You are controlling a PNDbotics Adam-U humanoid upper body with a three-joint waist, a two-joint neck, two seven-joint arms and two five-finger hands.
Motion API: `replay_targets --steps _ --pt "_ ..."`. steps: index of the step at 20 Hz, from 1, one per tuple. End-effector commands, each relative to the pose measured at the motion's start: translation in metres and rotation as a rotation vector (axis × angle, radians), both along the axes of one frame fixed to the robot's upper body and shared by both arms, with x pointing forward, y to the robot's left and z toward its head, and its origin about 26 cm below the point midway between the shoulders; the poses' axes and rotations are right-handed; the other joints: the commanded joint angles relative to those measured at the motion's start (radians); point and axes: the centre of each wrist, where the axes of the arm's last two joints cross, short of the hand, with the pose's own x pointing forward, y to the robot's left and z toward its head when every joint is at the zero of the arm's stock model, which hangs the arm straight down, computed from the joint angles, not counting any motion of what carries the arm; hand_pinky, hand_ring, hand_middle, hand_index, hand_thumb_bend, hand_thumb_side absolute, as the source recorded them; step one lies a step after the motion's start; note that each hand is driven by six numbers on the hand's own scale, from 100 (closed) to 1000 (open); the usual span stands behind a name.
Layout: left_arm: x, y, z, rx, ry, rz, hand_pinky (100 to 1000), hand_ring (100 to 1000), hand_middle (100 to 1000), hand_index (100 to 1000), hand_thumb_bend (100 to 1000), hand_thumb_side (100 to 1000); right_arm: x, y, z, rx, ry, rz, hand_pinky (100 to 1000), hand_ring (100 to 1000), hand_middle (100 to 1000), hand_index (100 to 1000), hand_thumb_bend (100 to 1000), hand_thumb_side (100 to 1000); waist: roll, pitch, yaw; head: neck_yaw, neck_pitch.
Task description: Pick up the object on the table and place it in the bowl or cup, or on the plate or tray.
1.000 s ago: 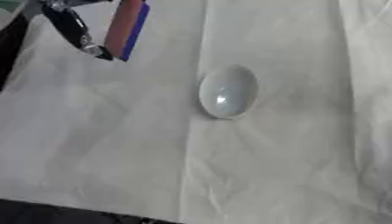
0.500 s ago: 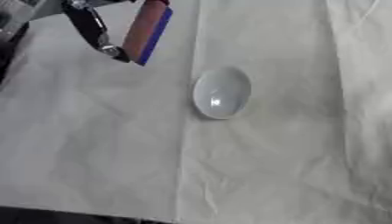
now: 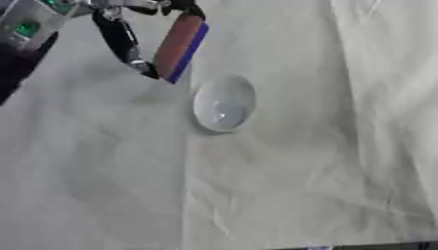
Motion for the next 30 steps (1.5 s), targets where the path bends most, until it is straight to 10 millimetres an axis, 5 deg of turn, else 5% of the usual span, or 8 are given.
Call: replay_targets --steps 1,14,16,17,18,20,23,30 --pt "0.002 -0.001 0.006 0.036 -0.016 -0.003 545 579 706 791 383 449 -0.002 0.001 0.005 0.001 -0.02 0.01 565 647 880 857 100 589 -0.01 -0.022 -0.006 0.018 -0.003" --pt "0.016 -0.011 -0.012 0.076 0.024 -0.022 548 580 708 792 386 480 -0.003 0.006 0.004 0.015 -0.018 0.032 566 650 880 857 100 591 -0.01 -0.028 -0.027 0.021 -0.003" --pt "0.017 -0.012 -0.016 0.094 0.042 -0.026 575 608 746 824 525 615 -0.003 0.007 0.004 0.014 -0.016 0.033 566 650 880 857 100 591 -0.01 -0.028 -0.027 0.019 -0.003" --pt "0.018 -0.012 -0.018 0.108 0.054 -0.03 627 681 829 920 668 775 -0.003 0.007 0.004 0.014 -0.016 0.033 566 650 880 857 100 590 -0.01 -0.028 -0.027 0.018 -0.003" --pt "0.019 -0.012 -0.02 0.118 0.065 -0.037 683 760 887 979 717 823 -0.003 0.007 0.004 0.014 -0.015 0.033 565 649 880 857 100 587 -0.01 -0.028 -0.027 0.018 -0.003" --pt "0.02 -0.012 -0.021 0.127 0.082 -0.051 745 828 947 1000 707 867 -0.003 0.007 0.004 0.014 -0.013 0.033 565 649 880 857 100 590 -0.01 -0.028 -0.026 0.016 -0.003" --pt "0.02 -0.01 -0.019 0.103 0.087 -0.074 956 1000 1000 1000 636 944 -0.003 0.006 0.004 0.013 -0.009 0.031 564 648 881 858 100 591 -0.01 -0.028 -0.023 0.014 -0.003" --pt "0.018 -0.006 -0.016 0.042 0.055 -0.102 1000 1000 1000 1000 575 982 -0.003 0.006 0.003 0.014 -0.004 0.029 564 648 881 859 100 591 -0.01 -0.031 -0.016 0.011 -0.003"
